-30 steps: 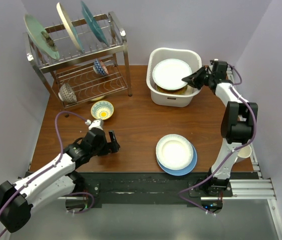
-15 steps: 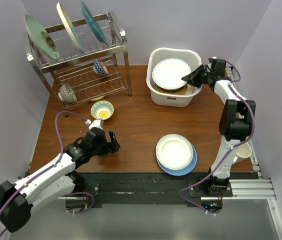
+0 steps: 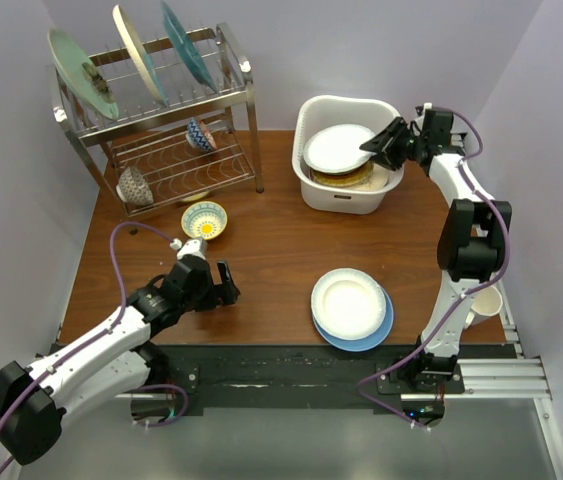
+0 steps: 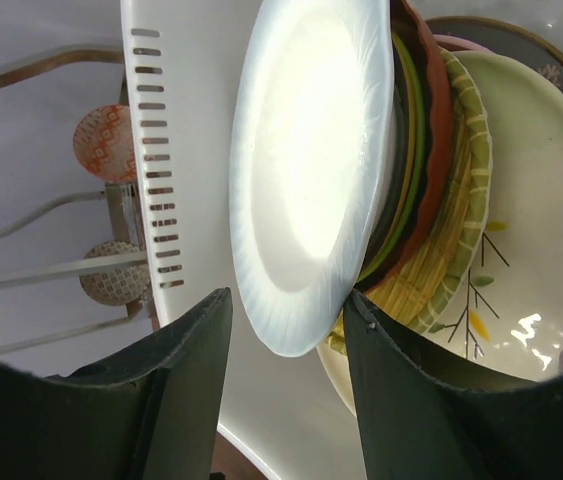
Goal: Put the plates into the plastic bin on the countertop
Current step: Place the plate in the plastic bin, then pick up the plate at the center of the board.
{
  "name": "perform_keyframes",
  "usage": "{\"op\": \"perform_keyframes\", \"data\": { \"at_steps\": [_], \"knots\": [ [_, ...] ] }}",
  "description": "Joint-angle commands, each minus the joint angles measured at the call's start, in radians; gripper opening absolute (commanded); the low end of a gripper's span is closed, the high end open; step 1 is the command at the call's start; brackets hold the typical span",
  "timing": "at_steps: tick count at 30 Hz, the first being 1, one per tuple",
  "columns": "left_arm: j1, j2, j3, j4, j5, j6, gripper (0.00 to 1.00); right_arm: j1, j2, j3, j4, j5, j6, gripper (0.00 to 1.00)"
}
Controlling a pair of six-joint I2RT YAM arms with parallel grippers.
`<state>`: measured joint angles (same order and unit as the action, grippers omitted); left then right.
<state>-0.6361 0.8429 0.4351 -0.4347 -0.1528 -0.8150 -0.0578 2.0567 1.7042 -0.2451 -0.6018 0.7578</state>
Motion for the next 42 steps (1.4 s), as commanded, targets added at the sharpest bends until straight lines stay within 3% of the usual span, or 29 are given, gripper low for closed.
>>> {"op": "perform_keyframes", "data": {
  "at_steps": [1,7,18,32,42],
  "knots": [
    [-0.002,-0.013,0.042,0.014,-0.007,0.019,1.00,0.010,-0.004,0.038,-0.051,-0.035,-0.051,0.53],
    [-0.002,-0.002,0.037,0.037,0.010,0.022,1.00,0.018,-0.065,-0.006,-0.192,0.115,-0.163,0.57],
    [-0.002,-0.016,0.040,0.108,0.070,0.039,1.00,0.016,-0.404,-0.268,-0.151,0.306,-0.206,0.64],
    [-0.005,0.096,0.017,0.392,0.261,0.051,1.00,0.018,-0.742,-0.618,-0.118,0.156,-0.213,0.65],
    [-0.048,0.212,0.074,0.510,0.306,0.057,1.00,0.018,-0.888,-0.833,-0.194,0.155,-0.258,0.64]
  ]
}}
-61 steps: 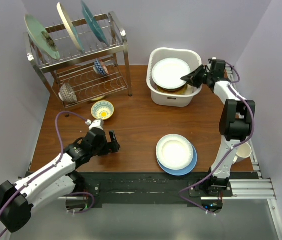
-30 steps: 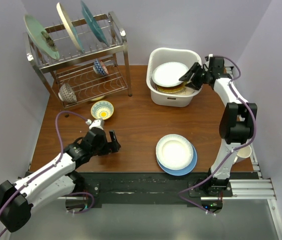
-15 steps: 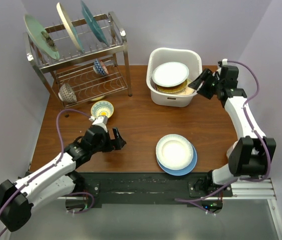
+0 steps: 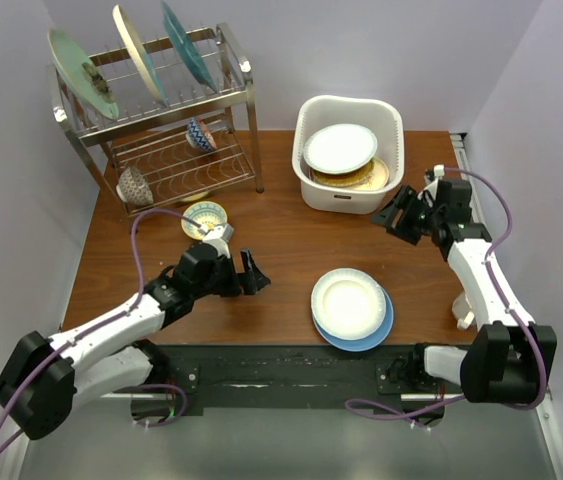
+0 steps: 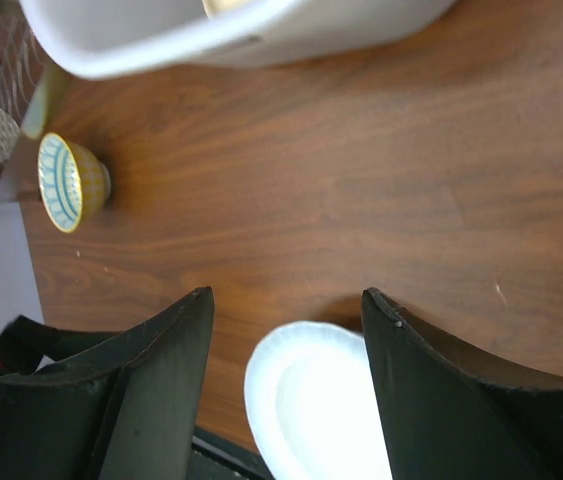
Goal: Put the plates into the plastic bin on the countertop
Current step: Pick up the plate at the center of the board.
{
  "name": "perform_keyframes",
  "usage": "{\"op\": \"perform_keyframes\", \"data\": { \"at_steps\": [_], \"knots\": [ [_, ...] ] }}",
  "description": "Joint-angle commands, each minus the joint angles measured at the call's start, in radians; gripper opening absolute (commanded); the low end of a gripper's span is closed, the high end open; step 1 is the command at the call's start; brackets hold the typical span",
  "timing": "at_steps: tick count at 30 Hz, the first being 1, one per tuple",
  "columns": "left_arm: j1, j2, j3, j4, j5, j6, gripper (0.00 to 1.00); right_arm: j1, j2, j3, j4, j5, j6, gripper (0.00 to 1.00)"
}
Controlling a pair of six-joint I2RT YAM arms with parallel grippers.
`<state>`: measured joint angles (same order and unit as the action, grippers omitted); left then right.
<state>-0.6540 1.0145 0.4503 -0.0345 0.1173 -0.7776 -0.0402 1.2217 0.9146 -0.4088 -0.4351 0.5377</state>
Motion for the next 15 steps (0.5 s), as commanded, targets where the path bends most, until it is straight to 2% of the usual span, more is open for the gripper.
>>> {"op": "perform_keyframes", "data": {
  "at_steps": [1,7,15],
  "knots": [
    [-0.038,0.053,0.065,0.128,0.035,0.018,1.00,-0.001,-0.059,-0.066,-0.039,-0.010,-0.038,0.63],
    [-0.121,0.193,0.123,0.188,0.024,0.011,1.00,0.000,-0.137,-0.161,-0.077,-0.005,-0.030,0.61],
    [-0.217,0.389,0.185,0.289,0.038,-0.025,0.99,-0.001,-0.165,-0.203,-0.113,0.001,-0.048,0.60]
  ]
}}
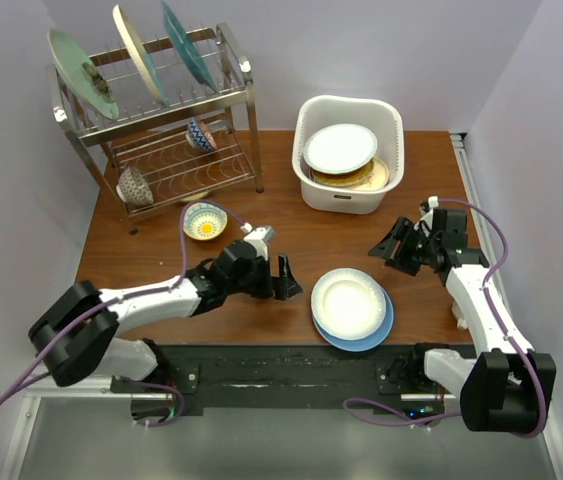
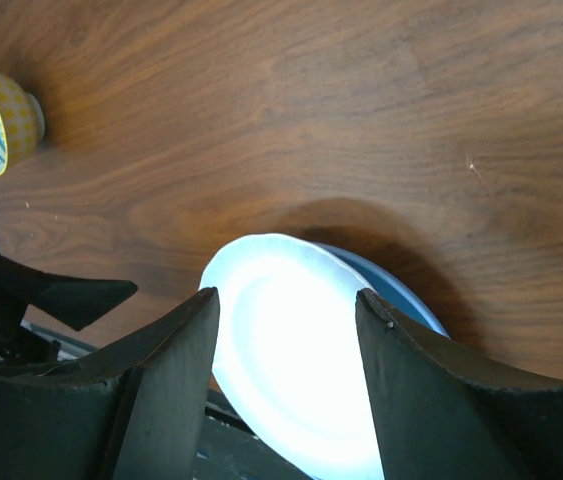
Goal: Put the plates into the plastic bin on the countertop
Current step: Pick up the plate at the center of the board.
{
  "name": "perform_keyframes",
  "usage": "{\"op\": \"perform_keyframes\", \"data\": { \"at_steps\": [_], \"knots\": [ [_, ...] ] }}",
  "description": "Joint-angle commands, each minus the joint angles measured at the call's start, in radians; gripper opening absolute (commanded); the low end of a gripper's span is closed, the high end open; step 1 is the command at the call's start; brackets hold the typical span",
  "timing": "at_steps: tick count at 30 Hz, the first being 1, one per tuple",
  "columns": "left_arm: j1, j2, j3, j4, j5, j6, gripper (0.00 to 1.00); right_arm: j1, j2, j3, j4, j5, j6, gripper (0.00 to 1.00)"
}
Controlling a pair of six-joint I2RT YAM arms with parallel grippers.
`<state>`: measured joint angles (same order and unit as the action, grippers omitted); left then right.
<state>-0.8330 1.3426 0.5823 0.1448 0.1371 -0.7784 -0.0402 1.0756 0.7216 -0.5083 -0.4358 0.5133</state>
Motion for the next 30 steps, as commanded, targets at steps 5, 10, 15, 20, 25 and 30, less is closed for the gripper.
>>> {"op": "perform_keyframes", "data": {
  "at_steps": [5,10,15,20,25,30],
  "knots": [
    [-0.087,0.189,0.115,0.156,0.053,-0.039,0.99,0.000,-0.017,-0.011,-0.016,-0.001,-0.038,0.60],
    [-0.117,0.300,0.181,0.217,0.121,-0.068,0.96,0.000,-0.005,-0.021,-0.015,-0.007,-0.056,0.60],
    [-0.143,0.409,0.280,0.133,0.105,-0.048,0.90,-0.001,0.001,-0.030,-0.029,-0.014,-0.073,0.60],
    [-0.144,0.429,0.280,0.116,0.081,-0.058,0.69,0.000,0.003,-0.054,-0.030,-0.055,-0.088,0.61],
    [-0.144,0.412,0.280,0.047,0.009,-0.041,0.29,0.000,0.006,-0.096,-0.026,-0.066,-0.101,0.61],
    [-0.138,0.395,0.266,-0.002,-0.047,-0.048,0.00,0.000,0.000,-0.105,-0.015,-0.078,-0.094,0.61]
  ]
}}
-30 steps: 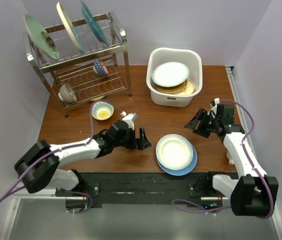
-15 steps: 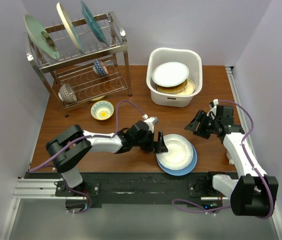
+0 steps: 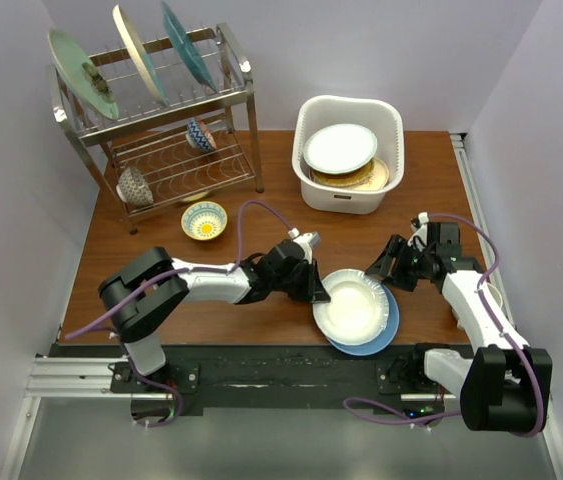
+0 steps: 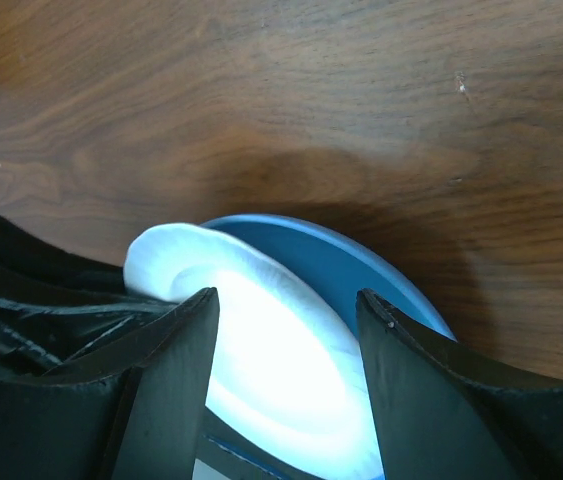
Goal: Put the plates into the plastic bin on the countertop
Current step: Pick up the plate at the center of the board.
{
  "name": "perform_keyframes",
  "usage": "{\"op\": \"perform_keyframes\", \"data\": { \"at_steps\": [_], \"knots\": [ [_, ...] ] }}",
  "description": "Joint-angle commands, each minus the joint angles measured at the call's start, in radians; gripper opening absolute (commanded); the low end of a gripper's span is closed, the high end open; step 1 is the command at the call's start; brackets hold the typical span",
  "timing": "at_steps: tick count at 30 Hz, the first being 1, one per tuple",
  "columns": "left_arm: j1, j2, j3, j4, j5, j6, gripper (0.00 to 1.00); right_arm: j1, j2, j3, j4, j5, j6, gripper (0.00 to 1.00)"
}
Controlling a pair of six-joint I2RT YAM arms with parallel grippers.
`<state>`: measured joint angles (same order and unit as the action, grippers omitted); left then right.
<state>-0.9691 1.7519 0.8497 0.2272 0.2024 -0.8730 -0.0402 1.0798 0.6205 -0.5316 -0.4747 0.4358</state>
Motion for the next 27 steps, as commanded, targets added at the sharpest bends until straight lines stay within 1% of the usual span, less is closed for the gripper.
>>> {"op": "perform_keyframes", "data": {
  "at_steps": [1,8,12,15,16,19,25,27],
  "knots": [
    [0.003,-0.026,-0.012,-0.092,-0.133,0.043,0.00,-0.001,-0.004,-0.002,0.008,-0.042,-0.017,0.61],
    [0.059,-0.106,-0.106,-0.106,-0.170,0.006,0.00,0.000,-0.032,-0.002,0.021,-0.090,-0.009,0.61],
    [0.096,-0.156,-0.153,-0.124,-0.187,-0.007,0.00,0.000,-0.020,-0.015,0.039,-0.133,-0.005,0.60],
    [0.125,-0.186,-0.192,-0.121,-0.189,-0.012,0.00,0.003,0.005,-0.036,0.071,-0.211,-0.008,0.60],
    [0.138,-0.192,-0.207,-0.121,-0.187,-0.009,0.00,0.010,0.020,-0.047,0.114,-0.270,0.003,0.59],
    [0.159,-0.210,-0.230,-0.126,-0.193,-0.017,0.00,0.032,0.037,-0.071,0.140,-0.306,0.004,0.58],
    [0.168,-0.230,-0.259,-0.124,-0.199,-0.041,0.00,0.123,0.052,-0.130,0.200,-0.328,0.026,0.55],
    [0.168,-0.224,-0.265,-0.115,-0.201,-0.044,0.00,0.144,0.068,-0.142,0.203,-0.303,0.027,0.55]
  ]
}}
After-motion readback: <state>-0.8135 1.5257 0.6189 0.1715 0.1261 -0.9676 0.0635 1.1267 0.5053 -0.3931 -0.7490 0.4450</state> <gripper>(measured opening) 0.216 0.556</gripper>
